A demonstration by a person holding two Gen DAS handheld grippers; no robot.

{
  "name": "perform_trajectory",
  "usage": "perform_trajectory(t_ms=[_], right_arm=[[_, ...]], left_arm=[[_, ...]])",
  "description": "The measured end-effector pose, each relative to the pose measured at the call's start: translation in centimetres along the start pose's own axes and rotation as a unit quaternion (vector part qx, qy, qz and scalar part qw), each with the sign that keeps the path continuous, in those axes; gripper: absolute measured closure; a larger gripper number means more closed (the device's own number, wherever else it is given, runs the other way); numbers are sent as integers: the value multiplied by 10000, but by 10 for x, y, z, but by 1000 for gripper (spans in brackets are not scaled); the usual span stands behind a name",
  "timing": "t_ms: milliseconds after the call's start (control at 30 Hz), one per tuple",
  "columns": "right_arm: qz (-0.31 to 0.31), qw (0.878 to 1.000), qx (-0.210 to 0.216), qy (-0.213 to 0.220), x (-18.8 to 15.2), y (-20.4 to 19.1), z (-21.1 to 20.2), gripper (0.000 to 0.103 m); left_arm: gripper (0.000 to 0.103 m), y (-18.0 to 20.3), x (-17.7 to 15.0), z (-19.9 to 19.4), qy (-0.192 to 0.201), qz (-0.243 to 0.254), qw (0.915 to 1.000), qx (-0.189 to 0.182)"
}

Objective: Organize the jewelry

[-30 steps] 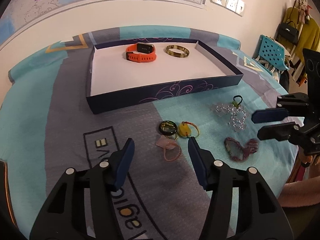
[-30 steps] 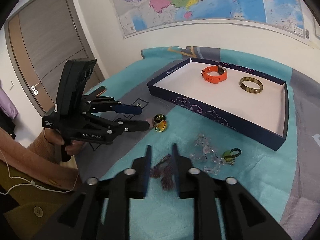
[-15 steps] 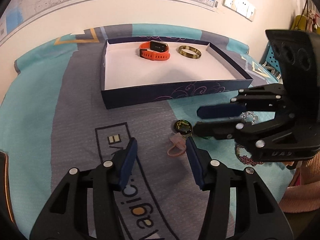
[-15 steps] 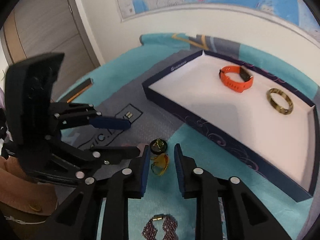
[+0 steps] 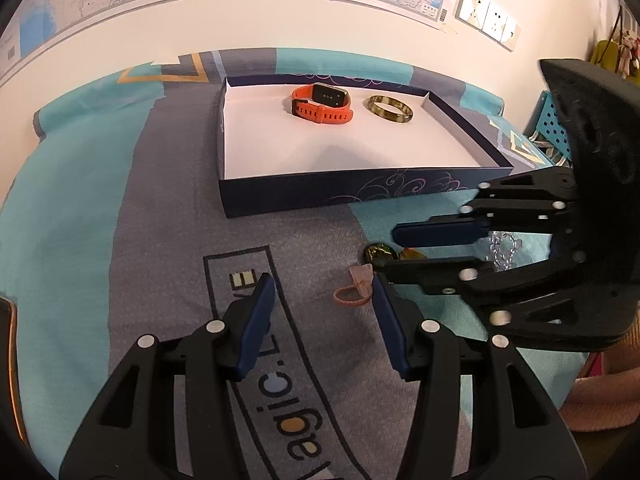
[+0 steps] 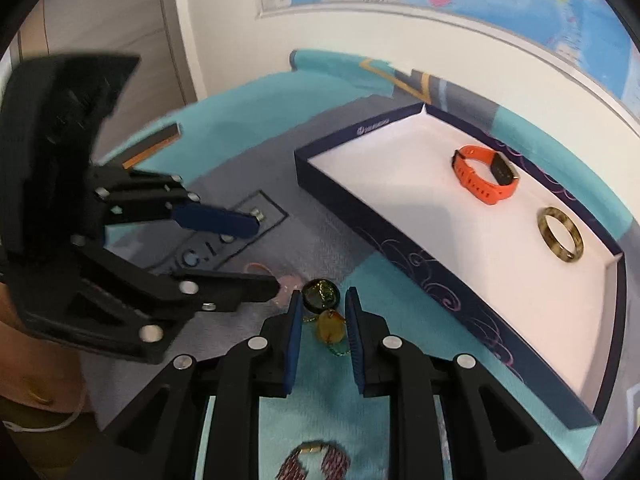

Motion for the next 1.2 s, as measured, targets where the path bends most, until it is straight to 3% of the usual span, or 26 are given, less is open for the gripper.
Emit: perform_trajectory(t_ms=[167,533,833,933,1067,1200], right_arm=[[-20,10000,38,-11,3,2,-2,85],[380,9972,427,483,2,7,-25,86],[97,9970,699,303,-27,-21,-31,85],[276,9965,661,428,-40,-18,-39,74],[653,9942,557,652,-60,-5,-63,70],[951,9934,337,538,-84,6,-74,66]], left_arm=[[52,-1,0,0,16,-7,10000,-19],[50,-2,-1,-1,46,-27,10000,-49],[50,-8,-7,-10,27,-14,10000,6],[50,-1,-13,-15,4,103,9998,-148],[50,15,-20,-25,19,382,9982,-472],[50,35,-27,-27,-28,753,9947,-705]])
Point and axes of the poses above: each gripper's, at about its wrist camera, not at the fingertips, and z roughly the way its jaws point, y to its right, x to its top, the point moved 1 cm from there along z, roughly the way its jaws point, and after that the axes turned 2 degrees about x, right-handed, at the moved point
